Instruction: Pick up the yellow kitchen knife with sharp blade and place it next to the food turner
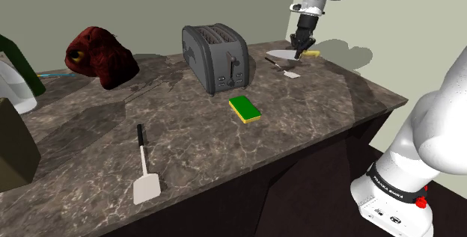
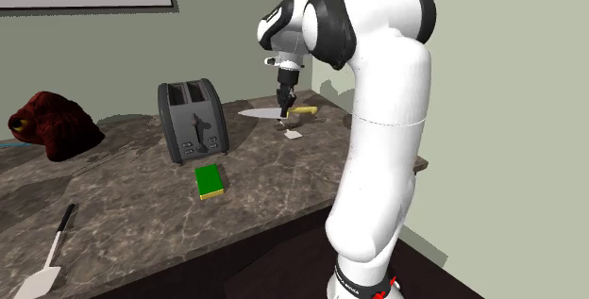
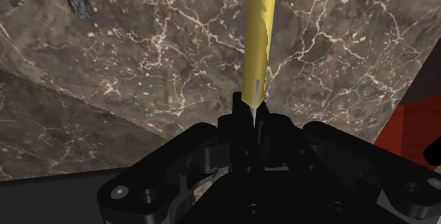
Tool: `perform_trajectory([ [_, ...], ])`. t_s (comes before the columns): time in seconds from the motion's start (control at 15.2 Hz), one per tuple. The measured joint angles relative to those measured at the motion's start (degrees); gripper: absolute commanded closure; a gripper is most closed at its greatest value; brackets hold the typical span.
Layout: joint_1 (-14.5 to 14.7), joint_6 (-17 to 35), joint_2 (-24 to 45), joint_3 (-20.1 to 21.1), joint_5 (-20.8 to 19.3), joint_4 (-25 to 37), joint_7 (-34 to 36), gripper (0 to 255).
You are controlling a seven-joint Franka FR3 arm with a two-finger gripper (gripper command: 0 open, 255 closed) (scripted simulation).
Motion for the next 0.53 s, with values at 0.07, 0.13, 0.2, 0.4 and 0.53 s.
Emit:
perform_trajectory([
  [0.07,0.81,0.76,-1.84,0.57,-0.82,-1.96,1.55,255],
  [0.13,1.56,1.45,-3.07,1.23,-1.27,-3.33,3.07,255],
  [0.2,2.38,1.99,-4.77,2.05,-1.96,-4.94,4.91,255],
  [0.4,4.19,3.3,-8.7,4.34,-3.33,-8.66,9.55,255],
  [0.53,5.44,4.81,-10.4,6.11,-3.54,-11.09,12.57,255],
])
